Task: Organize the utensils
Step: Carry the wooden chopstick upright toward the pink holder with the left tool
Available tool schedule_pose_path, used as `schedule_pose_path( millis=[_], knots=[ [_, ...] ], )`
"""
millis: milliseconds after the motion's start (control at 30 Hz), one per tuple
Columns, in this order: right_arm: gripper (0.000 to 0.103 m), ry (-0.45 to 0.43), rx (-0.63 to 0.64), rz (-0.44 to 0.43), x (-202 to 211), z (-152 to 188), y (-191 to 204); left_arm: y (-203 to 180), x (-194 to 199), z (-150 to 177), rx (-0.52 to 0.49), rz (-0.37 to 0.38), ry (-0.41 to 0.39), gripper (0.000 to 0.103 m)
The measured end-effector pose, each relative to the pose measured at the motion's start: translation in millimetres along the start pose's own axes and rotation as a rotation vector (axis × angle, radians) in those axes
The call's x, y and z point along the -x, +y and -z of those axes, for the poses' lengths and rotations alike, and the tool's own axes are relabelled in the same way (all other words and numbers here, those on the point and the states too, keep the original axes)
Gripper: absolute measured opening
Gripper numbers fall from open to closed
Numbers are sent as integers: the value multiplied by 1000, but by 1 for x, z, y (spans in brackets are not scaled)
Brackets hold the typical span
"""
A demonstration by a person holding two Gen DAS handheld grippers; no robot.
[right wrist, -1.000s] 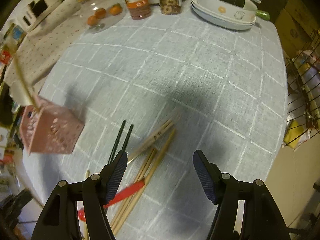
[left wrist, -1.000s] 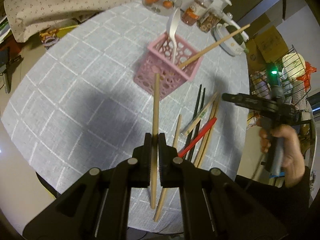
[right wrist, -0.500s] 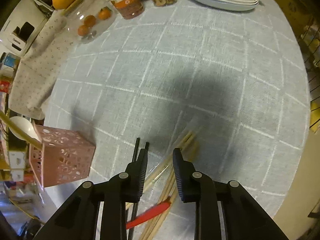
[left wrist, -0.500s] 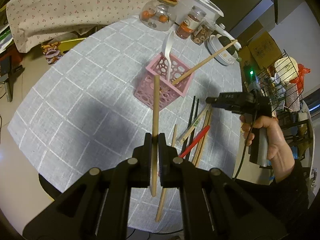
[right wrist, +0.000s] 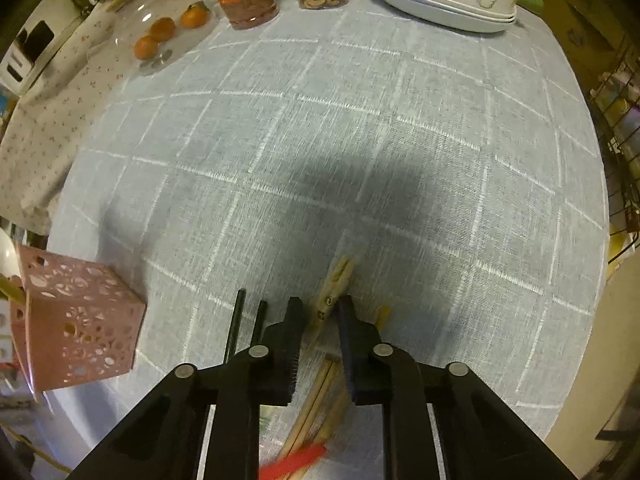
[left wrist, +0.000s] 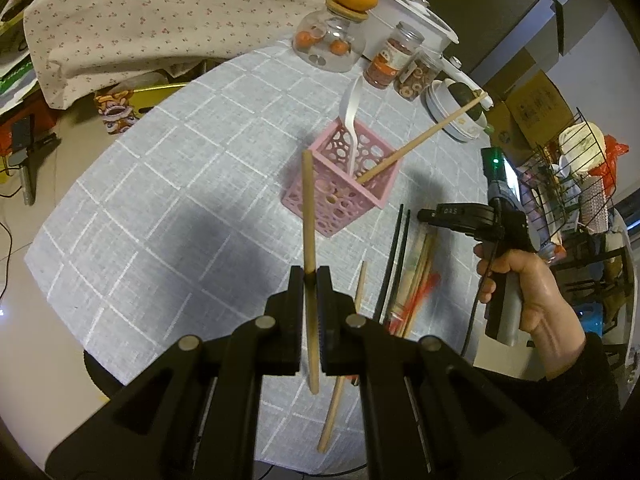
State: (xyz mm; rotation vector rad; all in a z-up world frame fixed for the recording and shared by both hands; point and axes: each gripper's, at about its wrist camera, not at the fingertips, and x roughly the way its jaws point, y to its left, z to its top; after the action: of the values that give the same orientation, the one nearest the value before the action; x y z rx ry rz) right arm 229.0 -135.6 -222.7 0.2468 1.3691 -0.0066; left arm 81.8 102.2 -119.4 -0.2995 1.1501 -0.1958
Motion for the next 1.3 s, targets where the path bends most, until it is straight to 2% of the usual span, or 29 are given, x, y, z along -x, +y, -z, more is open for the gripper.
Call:
schedule_pose_path(
  millis=[133, 333, 700, 867, 1100, 1300],
  knots=[
    [5, -7, -38, -56, 12, -2, -12, -4, 8, -1, -13, -9, -42, 7],
    [5, -85, 15, -136, 53, 6, -7, -8, 21, -3, -31, -25, -111, 7],
    [5, -290, 112, -265, 143, 38, 14, -22, 53, -8, -80, -35, -239, 7],
    [5, -438, 182, -312, 186, 59, 20, -25, 71, -12, -83, -26, -304, 7],
    [5, -625, 265, -363, 231, 79, 34, -28, 100, -17, -89, -4, -456, 7],
    [5, -711, 285, -387, 239, 81, 42, -41, 111, -24, -122, 21, -621, 7]
  ],
)
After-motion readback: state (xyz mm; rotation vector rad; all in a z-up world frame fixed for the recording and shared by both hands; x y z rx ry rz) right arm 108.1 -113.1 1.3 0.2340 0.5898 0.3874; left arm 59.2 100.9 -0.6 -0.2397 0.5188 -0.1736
